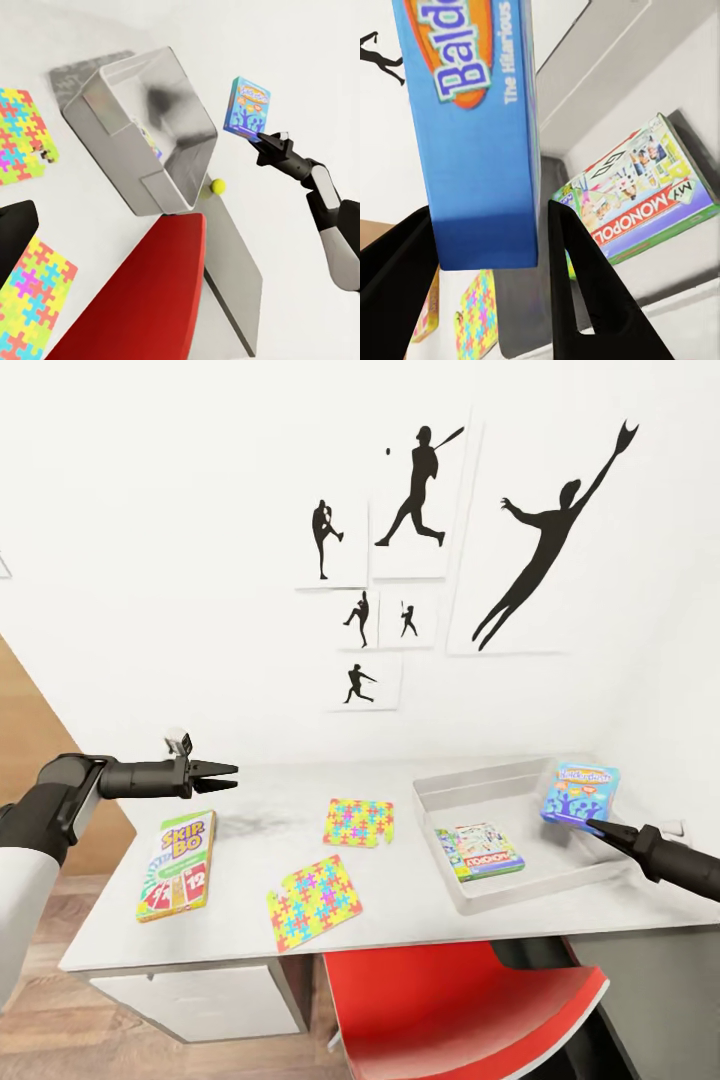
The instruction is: Put all the toys in the child's room - the three board games (two on the bed and one on the table), the two jigsaw puzzles on the table, and the tennis ball on the table - inside the toy box on the table in the child's room.
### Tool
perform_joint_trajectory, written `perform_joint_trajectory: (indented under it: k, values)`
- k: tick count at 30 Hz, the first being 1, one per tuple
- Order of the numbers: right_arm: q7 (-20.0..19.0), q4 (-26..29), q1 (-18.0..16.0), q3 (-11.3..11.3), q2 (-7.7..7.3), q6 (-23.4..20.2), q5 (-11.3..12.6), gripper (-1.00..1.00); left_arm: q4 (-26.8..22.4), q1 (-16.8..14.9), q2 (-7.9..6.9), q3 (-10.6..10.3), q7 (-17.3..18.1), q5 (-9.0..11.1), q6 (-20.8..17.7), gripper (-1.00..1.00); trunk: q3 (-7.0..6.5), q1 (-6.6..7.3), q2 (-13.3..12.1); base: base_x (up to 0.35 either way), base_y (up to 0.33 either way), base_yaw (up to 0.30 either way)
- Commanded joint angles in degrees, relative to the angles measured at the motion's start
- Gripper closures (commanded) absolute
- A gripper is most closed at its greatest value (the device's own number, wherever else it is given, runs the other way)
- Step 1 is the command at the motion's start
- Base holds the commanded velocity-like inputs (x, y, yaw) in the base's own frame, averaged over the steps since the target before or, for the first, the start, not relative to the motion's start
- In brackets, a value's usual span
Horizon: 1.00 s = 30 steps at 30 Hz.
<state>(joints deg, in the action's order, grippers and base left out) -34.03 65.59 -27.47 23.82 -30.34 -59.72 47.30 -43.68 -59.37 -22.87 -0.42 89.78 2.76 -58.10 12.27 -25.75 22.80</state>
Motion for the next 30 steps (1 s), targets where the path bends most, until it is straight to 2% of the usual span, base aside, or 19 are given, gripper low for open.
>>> perform_joint_trajectory:
  k: [1,4,5,7,8,11,12,14,18,23,25,27,30]
  values:
    - [-0.4,0.0,-0.1,0.1,-0.01,-0.3,-0.4,1.00,0.0,0.0,-0.01,0.0,0.2,0.0,-0.6,-1.00,0.11,-0.03,0.1,0.003,0.001,-0.028]
    - [0.2,-0.3,-1.7,-0.4,-0.43,-0.3,-0.4,1.00,0.0,0.0,0.01,0.0,0.2,0.0,-0.6,-1.00,0.11,-0.03,0.1,0.001,0.001,-0.013]
    - [0.8,-0.5,-2.9,-1.4,-0.73,-0.3,-0.4,1.00,0.0,0.0,0.02,0.0,0.2,0.0,-0.6,-1.00,0.11,-0.03,0.1,0.001,0.000,-0.006]
    - [2.0,-1.7,-5.8,-5.5,-1.43,-0.3,-0.4,1.00,0.0,0.0,0.05,0.0,0.2,0.0,-0.6,-1.00,0.11,-0.03,0.1,0.000,0.000,-0.003]
    - [2.3,-2.3,-6.7,-6.7,-1.66,-0.3,-0.4,1.00,0.0,0.0,0.06,0.0,0.2,0.0,-0.6,-1.00,0.11,-0.03,0.1,0.000,0.000,-0.002]
    - [2.9,-8.4,-13.0,-14.4,-3.30,-0.3,-0.3,1.00,0.0,0.0,0.07,0.0,0.2,0.0,-0.6,-1.00,0.11,-0.03,0.1,0.000,0.000,0.000]
    - [3.0,-9.4,-14.0,-15.6,-3.53,-0.3,-0.3,1.00,0.0,0.0,0.08,0.0,0.2,0.0,-0.6,-1.00,0.11,-0.03,0.1,0.000,0.000,0.000]
    - [3.1,-13.2,-17.8,-19.8,-4.37,-0.3,-0.3,1.00,0.0,0.0,0.10,0.0,0.2,0.0,-0.6,-1.00,0.11,-0.03,0.1,0.000,0.000,0.000]
    - [3.2,-17.9,-22.2,-24.1,-6.24,-0.3,-0.4,1.00,0.0,0.0,0.11,-0.1,0.2,0.0,-0.6,-1.00,0.11,-0.03,0.1,0.000,0.000,0.000]
    - [3.1,-19.9,-24.8,-28.6,-9.51,-0.3,-0.4,1.00,0.0,0.0,0.11,-0.3,0.2,0.0,-0.5,-1.00,0.11,-0.03,0.1,0.000,0.000,0.000]
    - [3.1,-20.0,-25.1,-29.9,-10.83,-0.3,-0.4,1.00,0.0,0.0,0.11,-0.3,0.2,0.0,-0.5,-1.00,0.11,-0.03,0.1,0.000,0.000,0.000]
    - [2.7,-20.2,-25.3,-31.7,-12.79,-0.3,-0.4,1.00,0.0,0.0,0.11,-0.4,0.2,0.0,-0.5,-1.00,0.11,-0.03,0.1,0.000,0.000,0.000]
    - [1.7,-20.0,-25.4,-34.4,-14.46,-0.3,-0.3,1.00,0.0,0.0,0.11,-0.4,0.2,0.0,-0.5,-1.00,0.11,-0.03,0.1,0.000,0.000,0.000]
